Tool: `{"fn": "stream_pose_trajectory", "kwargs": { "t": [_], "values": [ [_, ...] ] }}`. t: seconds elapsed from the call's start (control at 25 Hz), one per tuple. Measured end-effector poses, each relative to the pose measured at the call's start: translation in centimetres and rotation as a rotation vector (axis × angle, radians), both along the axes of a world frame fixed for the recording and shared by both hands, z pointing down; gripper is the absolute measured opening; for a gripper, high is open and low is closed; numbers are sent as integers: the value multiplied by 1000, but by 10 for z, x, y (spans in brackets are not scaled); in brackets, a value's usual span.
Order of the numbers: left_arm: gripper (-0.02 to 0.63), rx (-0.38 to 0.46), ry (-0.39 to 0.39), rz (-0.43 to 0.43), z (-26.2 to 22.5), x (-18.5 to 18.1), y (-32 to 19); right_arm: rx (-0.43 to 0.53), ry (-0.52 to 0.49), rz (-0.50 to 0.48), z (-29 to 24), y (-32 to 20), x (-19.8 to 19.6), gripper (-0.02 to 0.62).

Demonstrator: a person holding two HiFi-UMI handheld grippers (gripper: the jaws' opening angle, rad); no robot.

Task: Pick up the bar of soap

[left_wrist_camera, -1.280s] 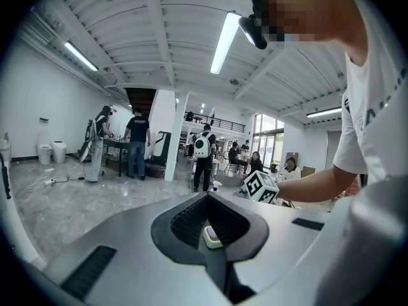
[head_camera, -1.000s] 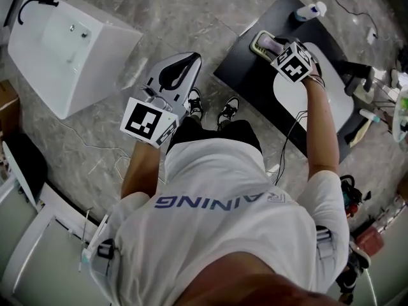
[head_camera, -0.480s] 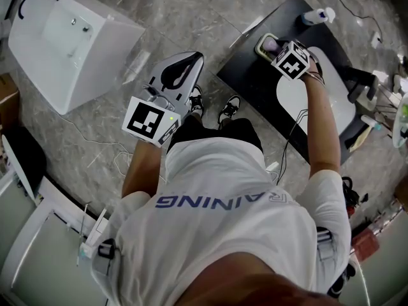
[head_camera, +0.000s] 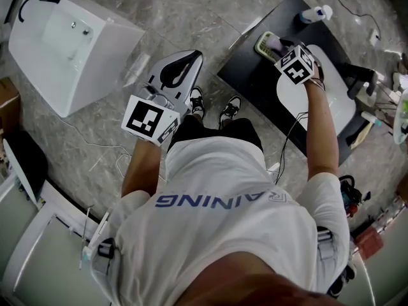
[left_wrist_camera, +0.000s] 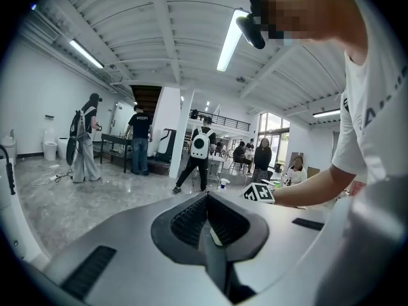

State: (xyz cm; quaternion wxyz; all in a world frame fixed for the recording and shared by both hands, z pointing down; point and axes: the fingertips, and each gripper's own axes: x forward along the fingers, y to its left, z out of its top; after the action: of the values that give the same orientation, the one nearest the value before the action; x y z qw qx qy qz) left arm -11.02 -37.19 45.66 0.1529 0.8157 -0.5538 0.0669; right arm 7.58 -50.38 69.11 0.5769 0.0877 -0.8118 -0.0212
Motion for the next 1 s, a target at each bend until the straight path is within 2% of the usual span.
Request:
{"fn": "stream_pose_trajectory", "kwargs": {
  "t": [0.28, 0.68, 1.0],
  "values": [
    [9, 54, -20, 25, -25, 0, -1, 126, -316, 225, -87, 4, -3, 183],
    [9, 154, -33, 113, -70, 26, 4, 285, -715, 418, -236, 46, 16, 183],
    [9, 229, -40, 169, -103, 47, 14, 410, -946, 470, -329, 87, 38, 183]
  ]
}}
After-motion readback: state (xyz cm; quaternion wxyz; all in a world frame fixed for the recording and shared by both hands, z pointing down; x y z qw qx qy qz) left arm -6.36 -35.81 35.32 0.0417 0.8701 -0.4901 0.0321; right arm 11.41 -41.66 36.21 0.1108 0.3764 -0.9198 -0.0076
